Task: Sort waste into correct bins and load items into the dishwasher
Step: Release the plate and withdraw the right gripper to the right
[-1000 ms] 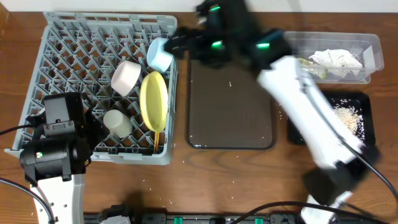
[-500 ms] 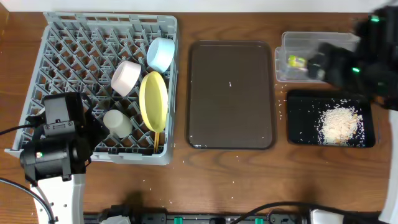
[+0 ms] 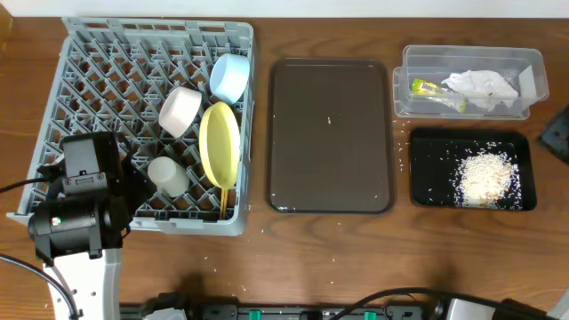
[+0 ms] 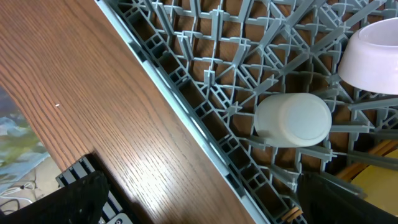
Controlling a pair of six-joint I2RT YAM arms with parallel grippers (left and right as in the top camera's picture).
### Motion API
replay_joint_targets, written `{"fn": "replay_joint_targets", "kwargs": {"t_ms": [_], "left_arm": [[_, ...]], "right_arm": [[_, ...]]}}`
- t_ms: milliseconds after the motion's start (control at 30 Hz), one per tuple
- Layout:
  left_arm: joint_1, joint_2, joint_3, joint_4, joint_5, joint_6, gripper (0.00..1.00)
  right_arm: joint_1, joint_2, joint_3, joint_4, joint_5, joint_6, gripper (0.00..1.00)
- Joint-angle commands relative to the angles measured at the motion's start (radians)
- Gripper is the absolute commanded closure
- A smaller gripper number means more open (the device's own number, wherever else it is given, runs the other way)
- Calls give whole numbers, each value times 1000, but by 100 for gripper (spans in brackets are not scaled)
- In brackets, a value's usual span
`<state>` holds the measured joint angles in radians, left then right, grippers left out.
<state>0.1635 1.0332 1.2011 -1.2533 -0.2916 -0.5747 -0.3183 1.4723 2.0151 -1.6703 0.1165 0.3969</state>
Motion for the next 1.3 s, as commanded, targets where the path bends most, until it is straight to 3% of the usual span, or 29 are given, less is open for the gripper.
{"fn": "replay_joint_targets", "kwargs": {"t_ms": [0,33,67,167,200,233,267,300,333,400,433,467,667,933,1267], "left_arm": [[6,-1,14,-3,-16,6,2],[6,-1,15,-3,-16,6,2],[6,-1,14,-3,-15,6,2],[6,-1,15,-3,-16,6,2],[6,-1,14,-3,-15,6,2],[6,-1,14,-3,-15,6,2],[6,-1,14,-3,-16,6,2],[6,-1,14,-3,-16,6,2],[6,-1,15,-3,-16,6,2],[6,-1,15,-3,-16,6,2],[6,-1,15,-3,-16,6,2],[6,-1,15,-3,-15,6,2],[6,-1,15,-3,-15,6,2],[6,-1,14,-3,-15,6,2],[6,-1,15,-3,-16,6,2]], "right_arm": [[-25,7,-27,23,39,-1,63],[-27,7,-35,31,43,7,74],[-30,9,-45,40,44,6,99],[-37,11,-77,64,56,24,99],[-39,11,-85,67,59,48,85],[-39,11,-90,68,59,63,20],[-39,11,-95,71,58,62,18],[-39,11,-97,70,58,53,91],[-39,12,-97,70,58,42,99],[-39,12,-97,70,59,40,99],[-41,11,-97,67,53,46,64],[-41,11,-97,63,42,56,1],[-41,12,-97,-28,-62,59,1],[-40,11,-99,-28,-176,51,1],[-40,13,-100,-28,-167,13,1]]}}
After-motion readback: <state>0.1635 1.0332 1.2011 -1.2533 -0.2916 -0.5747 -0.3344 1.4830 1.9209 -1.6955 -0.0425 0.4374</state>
